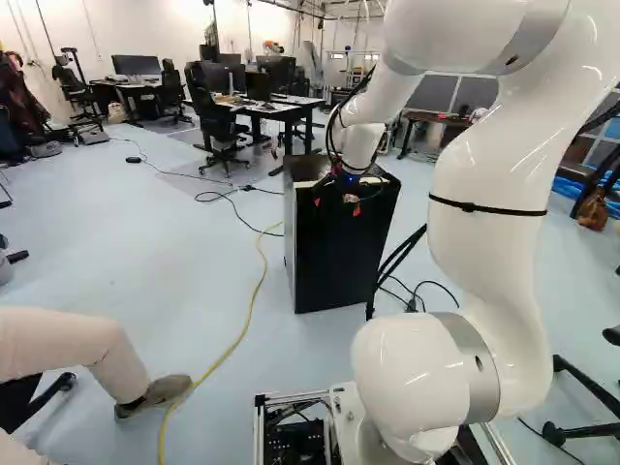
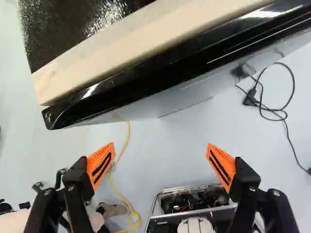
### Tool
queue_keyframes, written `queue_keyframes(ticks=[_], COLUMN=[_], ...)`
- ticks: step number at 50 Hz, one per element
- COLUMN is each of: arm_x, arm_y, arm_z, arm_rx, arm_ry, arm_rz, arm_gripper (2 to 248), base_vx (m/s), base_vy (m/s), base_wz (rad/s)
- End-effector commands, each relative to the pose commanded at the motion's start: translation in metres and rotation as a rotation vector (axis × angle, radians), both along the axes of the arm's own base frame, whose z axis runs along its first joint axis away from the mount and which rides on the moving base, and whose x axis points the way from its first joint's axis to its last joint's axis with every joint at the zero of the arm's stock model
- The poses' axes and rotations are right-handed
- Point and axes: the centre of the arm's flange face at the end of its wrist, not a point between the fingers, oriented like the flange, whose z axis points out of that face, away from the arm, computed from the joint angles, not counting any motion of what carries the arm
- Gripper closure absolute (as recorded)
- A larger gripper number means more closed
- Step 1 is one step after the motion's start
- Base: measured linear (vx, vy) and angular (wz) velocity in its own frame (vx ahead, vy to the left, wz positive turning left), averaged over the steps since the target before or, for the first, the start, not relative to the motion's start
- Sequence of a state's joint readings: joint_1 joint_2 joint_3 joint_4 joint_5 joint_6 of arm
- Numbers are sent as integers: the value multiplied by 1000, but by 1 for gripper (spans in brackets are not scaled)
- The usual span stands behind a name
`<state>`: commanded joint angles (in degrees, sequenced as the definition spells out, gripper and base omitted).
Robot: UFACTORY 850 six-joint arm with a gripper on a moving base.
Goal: Grab a drink from the fridge
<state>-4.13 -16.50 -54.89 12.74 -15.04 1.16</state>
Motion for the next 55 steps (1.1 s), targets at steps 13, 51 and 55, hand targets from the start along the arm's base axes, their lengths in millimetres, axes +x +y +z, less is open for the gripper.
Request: queue_keyframes(ticks=[13, 51, 55], arm_x=[-14, -60, -62], arm_y=[2, 8, 8], arm_z=[6, 21, 19], arm_rx=[-58, -195, -205], arm_ry=[-116, -467, -498], arm_rz=[29, 127, 138], arm_gripper=[3, 3, 3], base_vx=[0, 0, 0], base_vy=[0, 0, 0], base_wz=[0, 0, 0])
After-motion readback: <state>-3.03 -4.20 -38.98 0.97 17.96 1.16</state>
